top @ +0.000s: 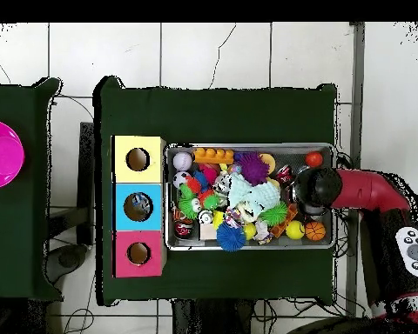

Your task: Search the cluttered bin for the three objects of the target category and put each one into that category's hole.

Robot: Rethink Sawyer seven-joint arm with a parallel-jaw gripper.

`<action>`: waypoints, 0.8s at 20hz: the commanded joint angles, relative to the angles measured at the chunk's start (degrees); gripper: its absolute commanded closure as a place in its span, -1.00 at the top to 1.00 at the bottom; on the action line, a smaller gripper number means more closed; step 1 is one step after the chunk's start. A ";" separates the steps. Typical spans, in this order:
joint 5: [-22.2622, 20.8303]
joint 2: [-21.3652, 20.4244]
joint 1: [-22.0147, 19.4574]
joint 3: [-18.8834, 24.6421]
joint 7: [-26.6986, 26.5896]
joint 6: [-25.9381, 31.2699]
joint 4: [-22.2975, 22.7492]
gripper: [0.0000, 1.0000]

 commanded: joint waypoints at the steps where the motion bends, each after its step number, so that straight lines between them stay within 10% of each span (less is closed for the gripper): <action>1: -6.00 5.82 -0.53 4.40 -16.85 -5.67 -2.10 1.00; 16: -16.69 3.56 1.55 1.71 -18.52 -8.65 -7.55 1.00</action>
